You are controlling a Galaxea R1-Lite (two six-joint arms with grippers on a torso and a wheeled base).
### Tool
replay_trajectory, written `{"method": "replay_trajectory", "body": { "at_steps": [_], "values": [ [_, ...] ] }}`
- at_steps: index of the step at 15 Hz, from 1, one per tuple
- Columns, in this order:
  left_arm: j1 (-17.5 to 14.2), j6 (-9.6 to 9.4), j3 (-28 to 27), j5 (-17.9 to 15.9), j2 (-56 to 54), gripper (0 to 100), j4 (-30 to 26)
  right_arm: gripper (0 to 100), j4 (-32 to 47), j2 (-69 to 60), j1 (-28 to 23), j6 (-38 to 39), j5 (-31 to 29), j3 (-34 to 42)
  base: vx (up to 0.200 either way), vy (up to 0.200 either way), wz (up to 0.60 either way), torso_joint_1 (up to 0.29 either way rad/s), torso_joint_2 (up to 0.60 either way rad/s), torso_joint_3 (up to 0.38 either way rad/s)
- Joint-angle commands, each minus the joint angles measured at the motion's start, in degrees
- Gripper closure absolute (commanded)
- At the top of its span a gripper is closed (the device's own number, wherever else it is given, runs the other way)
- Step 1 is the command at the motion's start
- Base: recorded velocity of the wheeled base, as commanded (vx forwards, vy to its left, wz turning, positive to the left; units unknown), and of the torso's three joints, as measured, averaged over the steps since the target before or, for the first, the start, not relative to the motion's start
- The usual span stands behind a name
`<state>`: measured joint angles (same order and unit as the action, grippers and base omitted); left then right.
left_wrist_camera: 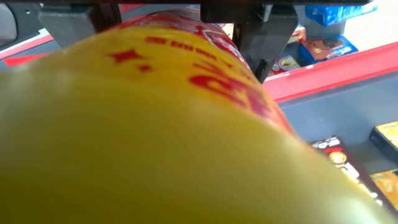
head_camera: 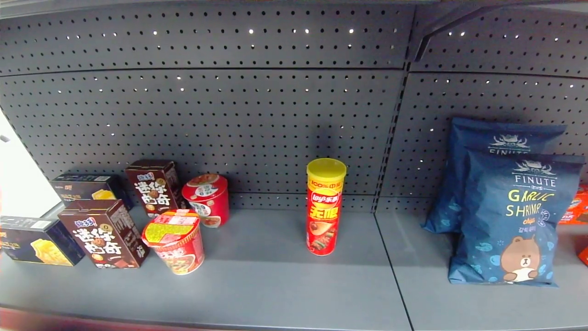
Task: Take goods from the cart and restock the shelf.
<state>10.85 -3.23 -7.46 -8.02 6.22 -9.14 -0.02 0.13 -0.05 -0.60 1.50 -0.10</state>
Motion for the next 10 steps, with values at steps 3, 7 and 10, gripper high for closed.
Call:
{"method": "replay_trajectory", "body": {
  "at_steps": [3, 7, 10],
  "values": [
    [-0.3, -0.2, 0.08, 0.11, 0.02, 100, 0.0, 0, 0.2, 3.56, -0.39, -3.36, 0.52, -0.17, 0.0, 0.0, 0.0, 0.0, 0.0, 0.0],
    [-1.09, -0.37, -6.51, 2.84, 1.69, 100, -0.17, 0, 0.02, 3.29, 1.54, -3.27, 0.79, -0.17, 0.0, 0.0, 0.0, 0.0, 0.0, 0.0],
    [-1.88, -0.64, -12.75, 4.95, 1.96, 100, -7.03, 0, -6.3, 27.82, 5.15, -2.65, 4.21, -20.56, 0.0, 0.0, 0.0, 0.0, 0.0, 0.0]
  ]
}}
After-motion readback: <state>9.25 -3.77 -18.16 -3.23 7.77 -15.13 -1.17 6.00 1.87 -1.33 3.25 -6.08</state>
